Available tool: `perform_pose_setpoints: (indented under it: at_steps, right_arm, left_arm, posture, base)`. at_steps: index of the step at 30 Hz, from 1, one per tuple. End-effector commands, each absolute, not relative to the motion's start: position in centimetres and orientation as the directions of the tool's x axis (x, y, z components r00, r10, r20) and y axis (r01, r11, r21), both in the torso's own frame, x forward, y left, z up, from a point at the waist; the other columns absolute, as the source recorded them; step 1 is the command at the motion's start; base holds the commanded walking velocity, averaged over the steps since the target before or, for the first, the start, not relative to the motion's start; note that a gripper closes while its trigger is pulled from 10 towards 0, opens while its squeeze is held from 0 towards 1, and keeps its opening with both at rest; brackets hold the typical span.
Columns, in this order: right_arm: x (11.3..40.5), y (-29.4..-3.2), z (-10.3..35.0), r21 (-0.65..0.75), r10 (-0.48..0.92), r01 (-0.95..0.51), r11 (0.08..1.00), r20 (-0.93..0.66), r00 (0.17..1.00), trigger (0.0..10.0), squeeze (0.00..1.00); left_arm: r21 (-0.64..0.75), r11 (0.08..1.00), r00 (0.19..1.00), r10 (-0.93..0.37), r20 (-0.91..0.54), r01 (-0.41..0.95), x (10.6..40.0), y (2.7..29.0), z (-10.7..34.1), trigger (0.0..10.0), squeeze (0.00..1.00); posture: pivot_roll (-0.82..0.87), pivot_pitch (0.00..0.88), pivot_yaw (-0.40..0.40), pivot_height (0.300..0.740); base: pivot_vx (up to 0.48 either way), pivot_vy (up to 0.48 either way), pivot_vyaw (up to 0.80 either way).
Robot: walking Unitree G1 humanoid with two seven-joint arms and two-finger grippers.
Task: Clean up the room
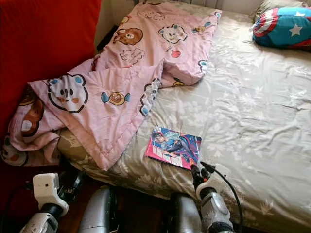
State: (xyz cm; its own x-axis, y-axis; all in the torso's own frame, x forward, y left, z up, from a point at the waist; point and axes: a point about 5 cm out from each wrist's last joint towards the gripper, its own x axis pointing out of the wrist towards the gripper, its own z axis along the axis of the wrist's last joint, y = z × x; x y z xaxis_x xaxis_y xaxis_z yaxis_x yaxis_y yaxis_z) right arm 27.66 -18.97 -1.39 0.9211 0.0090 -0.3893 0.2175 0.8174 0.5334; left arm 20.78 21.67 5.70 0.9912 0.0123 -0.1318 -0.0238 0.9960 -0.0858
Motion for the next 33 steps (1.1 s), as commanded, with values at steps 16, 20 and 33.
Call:
perform_pose_setpoints:
  at_steps: [16, 20, 33]
  right_arm:
    - [27.6, -19.8, -1.4, 0.629, -0.045, 0.291, 0.721, -0.377, 0.925, 10.0, 0.0]
    - [28.2, -19.5, -0.8, 0.667, -0.004, 0.235, 0.707, -0.329, 0.944, 10.0, 0.0]
    - [28.0, -20.7, -0.9, 0.726, -0.037, 0.299, 0.619, -0.353, 0.935, 10.0, 0.0]
  left_arm:
    - [-0.065, 0.997, 0.976, 0.032, -0.217, -0.047, 17.9, 22.8, 5.8, 10.0, 0.0]
    - [-0.064, 0.997, 0.973, 0.029, -0.23, -0.045, 17.6, 22.8, 5.9, 10.0, 0.0]
    - [-0.034, 0.998, 0.967, 0.041, -0.251, -0.051, 16.4, 23.4, 6.6, 10.0, 0.0]
  posture:
    - [0.22, 0.303, 0.009, 0.592]
    - [0.23, 0.309, 0.015, 0.592]
    - [0.27, 0.329, 0.041, 0.592]
  base:
    - [0.0, 0.0, 0.0]
    - [0.0, 0.0, 0.0]
    - [0.0, 0.0, 0.0]
